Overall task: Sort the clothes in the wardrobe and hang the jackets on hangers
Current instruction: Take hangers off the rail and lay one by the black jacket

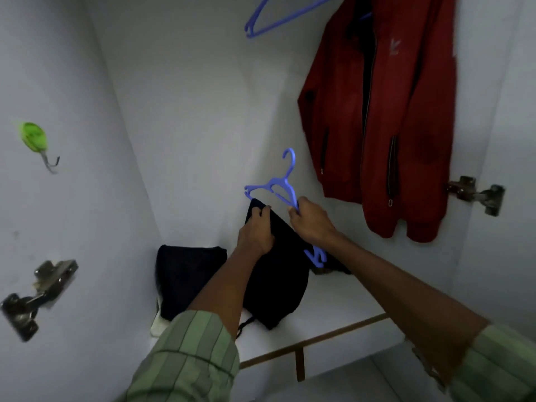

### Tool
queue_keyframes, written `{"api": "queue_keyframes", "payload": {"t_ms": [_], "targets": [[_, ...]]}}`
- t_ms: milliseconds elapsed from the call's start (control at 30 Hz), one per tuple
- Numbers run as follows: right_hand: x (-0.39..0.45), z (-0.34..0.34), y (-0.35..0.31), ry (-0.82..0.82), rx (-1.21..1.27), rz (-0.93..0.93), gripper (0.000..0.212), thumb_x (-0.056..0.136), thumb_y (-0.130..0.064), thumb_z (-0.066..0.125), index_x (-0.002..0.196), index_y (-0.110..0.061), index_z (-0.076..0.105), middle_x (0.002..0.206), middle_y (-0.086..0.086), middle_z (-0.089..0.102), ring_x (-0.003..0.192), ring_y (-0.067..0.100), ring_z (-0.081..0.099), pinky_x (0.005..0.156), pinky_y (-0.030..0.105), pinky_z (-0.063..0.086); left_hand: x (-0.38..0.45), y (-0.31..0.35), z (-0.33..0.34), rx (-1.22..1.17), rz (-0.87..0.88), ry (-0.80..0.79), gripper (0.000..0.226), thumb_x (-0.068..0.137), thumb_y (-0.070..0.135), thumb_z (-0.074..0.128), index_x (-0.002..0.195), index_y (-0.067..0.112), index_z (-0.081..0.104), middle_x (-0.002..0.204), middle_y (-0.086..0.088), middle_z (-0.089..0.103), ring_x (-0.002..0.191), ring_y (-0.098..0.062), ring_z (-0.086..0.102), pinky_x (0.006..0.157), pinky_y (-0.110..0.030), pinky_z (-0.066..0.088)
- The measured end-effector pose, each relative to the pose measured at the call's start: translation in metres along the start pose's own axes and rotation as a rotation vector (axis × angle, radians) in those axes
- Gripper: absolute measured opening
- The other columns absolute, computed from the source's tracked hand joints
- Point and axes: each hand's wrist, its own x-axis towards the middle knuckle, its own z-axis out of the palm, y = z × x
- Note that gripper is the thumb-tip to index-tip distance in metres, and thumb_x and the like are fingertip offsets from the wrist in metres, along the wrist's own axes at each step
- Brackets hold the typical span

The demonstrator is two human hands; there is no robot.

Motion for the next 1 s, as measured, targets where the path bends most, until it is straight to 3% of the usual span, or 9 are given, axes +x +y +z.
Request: {"api": "queue_keyframes", "payload": {"t_ms": [133,300,467,667,833,1000], "targets": [[0.036,-0.04,-0.025,0.012,-0.1,-0.01,0.027,0.105,-0.03,0.046,0.103,-0.004,0.053,0.105,0.021,0.064,0.094,0.037,0.061,0.07,0.032,0.035,0.034,0.025,-0.052,0.039,0.04,0.008,0.062,0.092,0.021,0.058,0.15,0.024,0.037,0.144,-0.008,0.044,0.12,-0.033,0.059,0.089,-0.046,0.049],[0.074,-0.093,-0.048,0.031,-0.212,-0.001,0.018,0.101,-0.022,0.05,0.098,-0.005,0.056,0.093,0.012,0.057,0.084,0.031,0.057,0.069,0.033,0.038,0.067,0.069,-0.108,0.165,0.183,0.014,0.052,0.093,0.021,0.057,0.143,0.027,0.045,0.138,-0.004,0.051,0.115,-0.032,0.061,0.084,-0.041,0.047],[0.105,-0.14,-0.063,0.078,-0.359,-0.017,0.026,0.098,-0.021,0.055,0.115,-0.001,0.059,0.113,0.017,0.065,0.096,0.035,0.063,0.071,0.034,0.042,0.09,0.113,-0.156,0.266,0.244,0.023,0.034,0.094,0.023,0.06,0.127,0.021,0.056,0.128,-0.005,0.058,0.111,-0.031,0.062,0.085,-0.041,0.048],[0.148,-0.197,-0.079,0.09,-0.552,-0.022,0.02,0.097,-0.021,0.056,0.11,-0.008,0.062,0.113,0.014,0.066,0.083,0.027,0.057,0.069,0.033,0.045,0.124,0.157,-0.208,0.282,0.314,0.121,0.042,0.091,0.028,0.061,0.132,0.023,0.058,0.127,-0.004,0.063,0.109,-0.031,0.065,0.086,-0.04,0.052],[0.167,-0.24,-0.08,0.052,-0.74,-0.045,0.034,0.103,-0.027,0.05,0.131,-0.01,0.06,0.126,0.015,0.065,0.113,0.032,0.064,0.087,0.037,0.051,0.148,0.186,-0.239,0.387,0.307,0.189,0.034,0.09,0.024,0.059,0.123,0.015,0.064,0.12,-0.005,0.063,0.104,-0.029,0.065,0.083,-0.038,0.051],[0.194,-0.277,-0.056,0.09,-0.865,-0.065,0.036,0.1,-0.018,0.054,0.134,-0.006,0.057,0.131,0.014,0.061,0.115,0.032,0.063,0.092,0.038,0.051,0.181,0.21,-0.255,0.444,0.306,0.181,0.032,0.09,0.03,0.062,0.118,0.02,0.07,0.116,-0.006,0.065,0.102,-0.029,0.065,0.081,-0.038,0.052]]}}
